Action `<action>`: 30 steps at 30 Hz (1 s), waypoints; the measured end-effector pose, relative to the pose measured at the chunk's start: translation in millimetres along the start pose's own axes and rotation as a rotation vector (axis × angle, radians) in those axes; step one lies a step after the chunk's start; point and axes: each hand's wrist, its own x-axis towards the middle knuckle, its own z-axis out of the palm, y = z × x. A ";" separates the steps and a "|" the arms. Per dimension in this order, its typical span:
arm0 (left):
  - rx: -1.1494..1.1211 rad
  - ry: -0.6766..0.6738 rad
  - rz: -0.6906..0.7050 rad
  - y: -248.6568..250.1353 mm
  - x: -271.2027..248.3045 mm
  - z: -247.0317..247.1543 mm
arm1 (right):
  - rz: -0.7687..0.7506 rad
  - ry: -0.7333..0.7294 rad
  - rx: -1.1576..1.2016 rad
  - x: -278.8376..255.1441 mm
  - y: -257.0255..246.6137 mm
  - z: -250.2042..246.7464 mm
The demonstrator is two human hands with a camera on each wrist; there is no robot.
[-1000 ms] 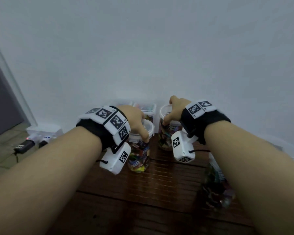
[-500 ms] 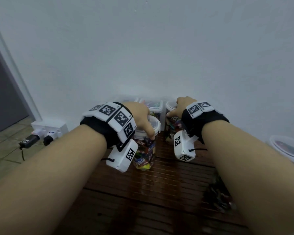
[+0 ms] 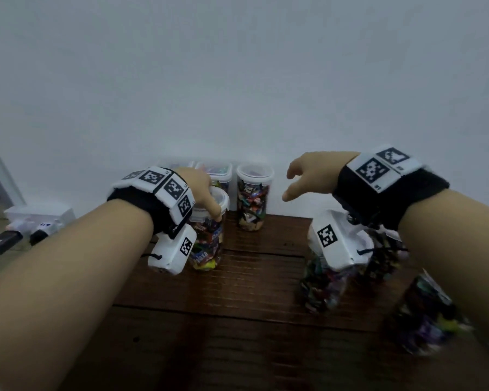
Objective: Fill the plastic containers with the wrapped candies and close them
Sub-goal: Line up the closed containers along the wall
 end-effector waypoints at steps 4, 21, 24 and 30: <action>0.046 0.009 -0.011 5.2 -6.5 0.8 | 0.037 -0.205 -0.044 -29.3 21.3 13.3; -0.031 0.151 0.280 89.9 -4.6 -29.7 | 0.036 -0.231 -0.145 -28.2 50.3 25.0; -0.086 0.202 0.315 103.5 9.2 -33.5 | 0.057 -0.166 -0.137 -19.4 61.0 12.5; -0.114 0.259 0.327 121.7 41.3 -32.7 | 0.084 -0.042 -0.089 8.2 83.6 5.0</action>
